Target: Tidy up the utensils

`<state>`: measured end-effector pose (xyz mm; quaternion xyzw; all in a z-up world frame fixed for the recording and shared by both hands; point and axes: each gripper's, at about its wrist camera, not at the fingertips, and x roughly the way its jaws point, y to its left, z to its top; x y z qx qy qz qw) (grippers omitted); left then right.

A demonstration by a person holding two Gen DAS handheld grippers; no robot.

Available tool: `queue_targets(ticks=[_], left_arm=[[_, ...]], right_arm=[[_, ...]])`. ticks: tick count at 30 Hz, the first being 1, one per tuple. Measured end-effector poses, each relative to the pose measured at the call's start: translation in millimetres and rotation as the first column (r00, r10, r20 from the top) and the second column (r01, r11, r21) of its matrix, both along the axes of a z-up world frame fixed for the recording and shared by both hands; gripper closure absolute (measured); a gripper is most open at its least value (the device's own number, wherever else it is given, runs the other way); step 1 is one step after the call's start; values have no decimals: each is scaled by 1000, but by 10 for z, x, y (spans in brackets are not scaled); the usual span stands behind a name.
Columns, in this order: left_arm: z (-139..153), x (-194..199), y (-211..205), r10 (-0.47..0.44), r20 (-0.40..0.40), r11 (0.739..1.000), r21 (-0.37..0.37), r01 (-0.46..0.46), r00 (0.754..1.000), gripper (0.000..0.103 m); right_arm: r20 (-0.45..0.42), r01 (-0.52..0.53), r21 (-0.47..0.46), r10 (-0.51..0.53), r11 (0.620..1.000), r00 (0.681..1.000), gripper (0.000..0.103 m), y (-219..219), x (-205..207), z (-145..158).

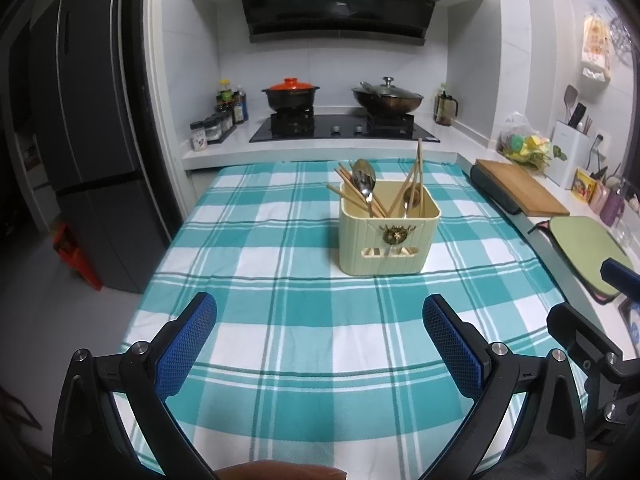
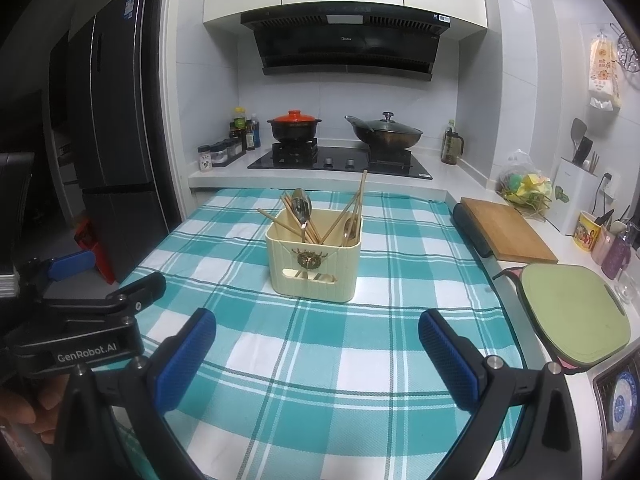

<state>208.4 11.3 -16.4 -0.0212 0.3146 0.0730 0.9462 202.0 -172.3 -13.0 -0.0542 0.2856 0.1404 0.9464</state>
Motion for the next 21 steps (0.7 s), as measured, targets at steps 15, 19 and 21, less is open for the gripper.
queue_targets(ticks=[15, 19, 21], left_arm=[[-41, 24, 1, -3, -7, 1000, -6, 3, 1000, 0], [-27, -2, -12, -6, 4, 1000, -7, 6, 1000, 0], [-18, -17, -34, -11, 10, 1000, 3, 11, 1000, 0]], right_arm=[[-6, 11, -1, -11, 1000, 1000, 0, -69, -1, -48], [-14, 21, 3, -21, 1000, 1000, 0, -89, 11, -64], [-13, 23, 3, -23, 1000, 1000, 0, -96, 10, -63]])
